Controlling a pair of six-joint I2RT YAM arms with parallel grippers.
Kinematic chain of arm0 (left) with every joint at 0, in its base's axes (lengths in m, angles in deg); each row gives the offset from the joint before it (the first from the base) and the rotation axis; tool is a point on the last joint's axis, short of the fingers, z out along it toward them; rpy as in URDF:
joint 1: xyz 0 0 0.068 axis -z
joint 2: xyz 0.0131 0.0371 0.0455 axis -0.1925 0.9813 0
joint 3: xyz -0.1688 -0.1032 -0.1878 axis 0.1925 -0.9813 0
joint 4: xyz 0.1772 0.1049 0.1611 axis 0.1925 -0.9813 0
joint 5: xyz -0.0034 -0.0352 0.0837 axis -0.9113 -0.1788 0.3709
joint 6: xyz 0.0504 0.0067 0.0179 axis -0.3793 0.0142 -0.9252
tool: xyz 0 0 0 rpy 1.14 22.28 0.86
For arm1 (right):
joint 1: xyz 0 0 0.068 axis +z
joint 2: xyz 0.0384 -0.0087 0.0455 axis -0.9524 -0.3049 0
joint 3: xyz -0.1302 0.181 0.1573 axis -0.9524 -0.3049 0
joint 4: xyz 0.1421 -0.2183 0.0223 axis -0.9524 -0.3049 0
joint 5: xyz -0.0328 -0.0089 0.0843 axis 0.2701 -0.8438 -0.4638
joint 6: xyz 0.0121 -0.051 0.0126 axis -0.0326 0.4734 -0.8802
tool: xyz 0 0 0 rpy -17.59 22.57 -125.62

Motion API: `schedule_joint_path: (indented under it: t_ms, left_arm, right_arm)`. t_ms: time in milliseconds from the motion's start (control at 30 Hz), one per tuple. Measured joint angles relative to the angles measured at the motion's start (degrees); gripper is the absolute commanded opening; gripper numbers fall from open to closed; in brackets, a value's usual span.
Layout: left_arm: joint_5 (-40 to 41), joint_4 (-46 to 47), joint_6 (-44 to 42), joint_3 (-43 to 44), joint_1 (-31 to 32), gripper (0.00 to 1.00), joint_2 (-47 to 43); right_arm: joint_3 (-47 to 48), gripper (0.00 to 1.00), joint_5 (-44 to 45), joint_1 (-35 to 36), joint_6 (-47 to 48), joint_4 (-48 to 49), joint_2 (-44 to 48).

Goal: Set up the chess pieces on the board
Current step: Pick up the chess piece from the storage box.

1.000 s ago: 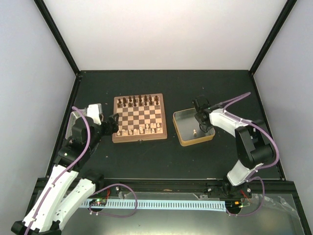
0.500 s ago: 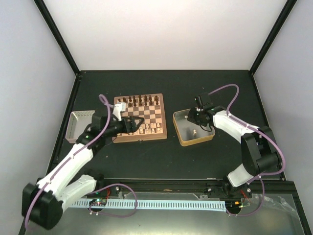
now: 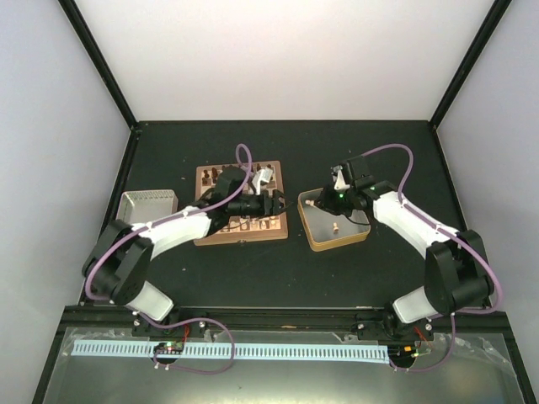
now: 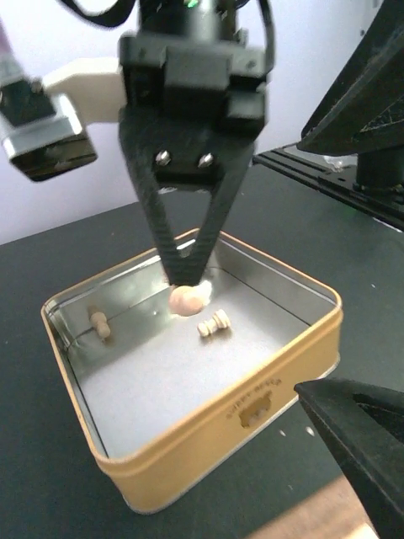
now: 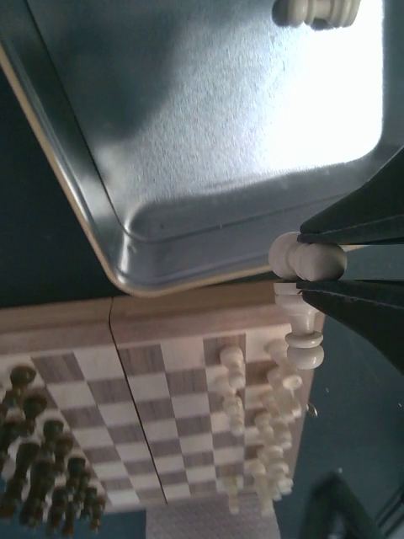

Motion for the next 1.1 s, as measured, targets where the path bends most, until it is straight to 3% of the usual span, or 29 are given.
schedule_joint_path:
  t_ms: [300, 533, 733, 933, 1100]
  left_arm:
    - [-1.9, 6.4, 5.2, 5.2, 1.3, 0.6, 7.8]
    - [-3.8, 7.8, 6.8, 6.9, 1.3, 0.58, 10.5]
    - [-4.6, 5.8, 6.3, 8.1, 1.3, 0.36, 11.1]
    - [-4.7, 2.2, 4.1, 10.4, 1.4, 0.31, 12.0]
    - [-4.6, 0.0, 2.4, 11.6, 1.4, 0.12, 12.3]
  right_arm:
    - [0.0, 0.01, -5.9, 0.0, -0.5, 0.1, 3.2]
    - [0.0, 0.01, -9.0, 0.0, -2.0, 0.8, 3.2]
    - [0.0, 0.01, -10.8, 0.0, -3.5, 2.2, 3.2]
    - [0.0, 0.01, -11.8, 0.0, -4.2, 2.8, 3.0]
    - [0.0, 0.01, -12.4, 0.0, -4.5, 3.1, 2.6]
